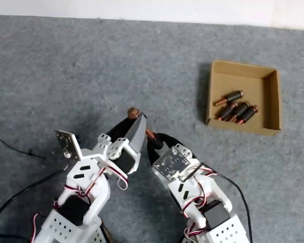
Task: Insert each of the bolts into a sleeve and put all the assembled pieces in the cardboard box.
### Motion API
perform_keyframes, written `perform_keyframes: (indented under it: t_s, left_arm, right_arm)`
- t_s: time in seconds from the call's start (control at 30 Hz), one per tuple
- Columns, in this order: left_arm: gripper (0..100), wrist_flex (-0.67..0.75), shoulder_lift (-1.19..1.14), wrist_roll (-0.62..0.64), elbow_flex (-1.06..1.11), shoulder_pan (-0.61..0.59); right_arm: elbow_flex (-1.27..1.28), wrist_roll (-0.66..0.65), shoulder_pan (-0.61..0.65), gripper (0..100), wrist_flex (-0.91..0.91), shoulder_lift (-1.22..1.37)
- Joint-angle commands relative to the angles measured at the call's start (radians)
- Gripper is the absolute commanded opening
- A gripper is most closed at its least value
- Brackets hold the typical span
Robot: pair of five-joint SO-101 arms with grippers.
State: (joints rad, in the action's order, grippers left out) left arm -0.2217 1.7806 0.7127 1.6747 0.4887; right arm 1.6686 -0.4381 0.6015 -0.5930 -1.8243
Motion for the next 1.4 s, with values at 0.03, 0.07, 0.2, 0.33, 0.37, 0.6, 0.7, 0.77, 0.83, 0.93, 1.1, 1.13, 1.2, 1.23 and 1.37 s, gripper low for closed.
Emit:
perform_keyframes:
  t_s: [0.03,0.07,0.2,0.33,0.37,0.6,0.7,0.77,0.83,0.93,1.1,1.13,1.2,1.23,1.37]
  left_arm:
    - [1,-0.081,-0.001,0.003,0.024,0.025]
    - [1,-0.097,-0.001,0.003,0.024,0.025]
    - [1,-0.172,-0.001,0.002,0.024,0.024]
    - [1,-0.190,-0.001,0.000,0.024,0.031]
    - [1,-0.190,-0.001,-0.012,0.024,0.031]
    - [1,-0.192,-0.002,-0.129,0.024,0.033]
    - [2,-0.210,-0.002,-0.137,0.024,0.027]
    - [9,-0.218,-0.002,-0.132,0.024,0.024]
    - [22,-0.236,-0.005,-0.124,0.024,0.024]
    - [41,-0.288,-0.002,-0.077,0.024,0.033]
    - [49,-0.293,-0.001,-0.071,0.024,0.007]
    - [48,-0.293,-0.001,-0.069,0.024,-0.012]
    - [48,-0.281,-0.001,-0.069,0.019,-0.062]
    - [47,-0.264,-0.001,-0.066,0.016,-0.091]
    - [47,-0.175,-0.001,0.058,0.008,-0.232]
  right_arm:
    - [0.041,-0.011,-0.033,0.5,0.001,-0.015]
    - [0.041,-0.011,-0.033,0.5,-0.001,-0.015]
    - [0.042,-0.008,-0.033,0.5,-0.001,-0.015]
    - [0.042,-0.008,-0.031,0.5,-0.002,-0.015]
    - [0.042,-0.008,-0.031,0.5,-0.002,-0.015]
    - [0.042,-0.009,-0.033,0.5,-0.002,-0.015]
    - [0.042,-0.009,-0.033,0.5,-0.002,-0.015]
    - [0.042,-0.011,-0.033,0.5,-0.002,-0.015]
    - [0.042,-0.011,-0.033,0.5,-0.002,-0.015]
    - [0.058,-0.011,-0.033,0.5,0.001,-0.015]
    - [0.059,-0.011,-0.033,0.5,0.001,-0.015]
    - [0.061,-0.011,-0.033,0.5,0.001,-0.015]
    - [0.061,-0.011,-0.035,0.5,0.001,-0.015]
    - [0.061,-0.011,-0.035,0.5,0.001,-0.015]
    - [0.061,-0.011,-0.039,0.5,0.001,-0.015]
